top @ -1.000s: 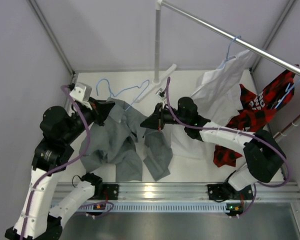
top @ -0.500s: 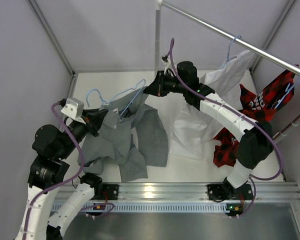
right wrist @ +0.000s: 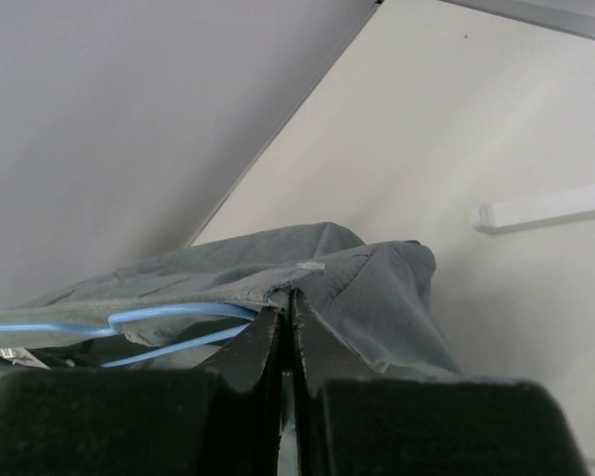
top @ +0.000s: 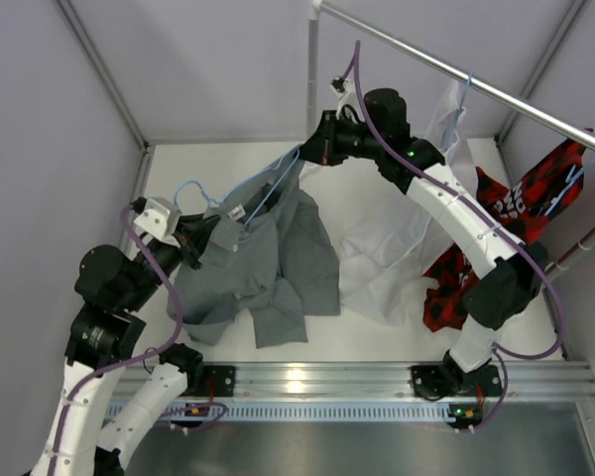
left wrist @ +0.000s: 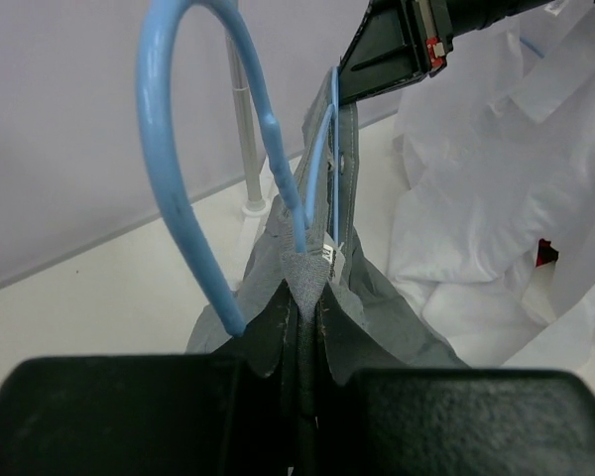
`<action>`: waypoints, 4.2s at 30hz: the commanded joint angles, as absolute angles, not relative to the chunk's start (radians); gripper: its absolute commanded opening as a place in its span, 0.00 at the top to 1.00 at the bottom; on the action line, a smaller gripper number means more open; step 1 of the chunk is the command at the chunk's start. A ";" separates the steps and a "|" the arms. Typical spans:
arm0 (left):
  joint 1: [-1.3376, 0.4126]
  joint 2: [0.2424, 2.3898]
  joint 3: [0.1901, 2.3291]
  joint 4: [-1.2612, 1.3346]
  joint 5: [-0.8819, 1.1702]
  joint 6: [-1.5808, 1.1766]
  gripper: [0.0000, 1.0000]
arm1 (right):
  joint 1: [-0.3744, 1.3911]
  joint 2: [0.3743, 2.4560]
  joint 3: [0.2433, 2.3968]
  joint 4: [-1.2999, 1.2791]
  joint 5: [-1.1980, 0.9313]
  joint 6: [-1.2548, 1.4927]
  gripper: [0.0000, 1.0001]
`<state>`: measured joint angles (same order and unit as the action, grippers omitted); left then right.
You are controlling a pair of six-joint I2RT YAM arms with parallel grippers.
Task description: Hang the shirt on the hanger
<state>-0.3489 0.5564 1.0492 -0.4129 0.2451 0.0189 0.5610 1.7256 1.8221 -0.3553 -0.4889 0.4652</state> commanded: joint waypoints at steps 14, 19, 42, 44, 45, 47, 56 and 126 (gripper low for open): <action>-0.351 0.680 1.127 -0.517 0.376 0.077 1.00 | 0.477 1.775 1.939 -0.362 -0.213 0.180 1.00; -0.353 0.744 1.169 -0.566 0.270 0.064 1.00 | 0.472 1.767 1.947 -0.347 -0.209 0.130 1.00; -0.351 1.121 1.601 -0.477 0.179 -0.121 1.00 | 0.799 1.352 1.359 0.084 -0.247 0.411 1.00; -0.350 1.158 1.667 -0.445 0.204 -0.130 1.00 | 0.853 1.347 1.309 0.141 -0.213 0.446 1.00; -0.351 1.173 1.693 -0.440 0.253 -0.127 1.00 | 0.865 1.353 1.307 0.147 -0.213 0.452 1.00; -0.350 1.218 1.773 -0.445 0.267 -0.127 1.00 | 0.902 1.370 1.318 0.155 -0.224 0.456 1.00; -0.345 1.138 1.636 -0.358 0.371 -0.035 1.00 | 0.913 1.342 1.305 0.057 -0.126 0.390 0.88; -0.322 0.646 0.820 -0.210 -0.212 -0.363 0.02 | 0.612 1.531 1.933 -0.391 -0.675 0.046 1.00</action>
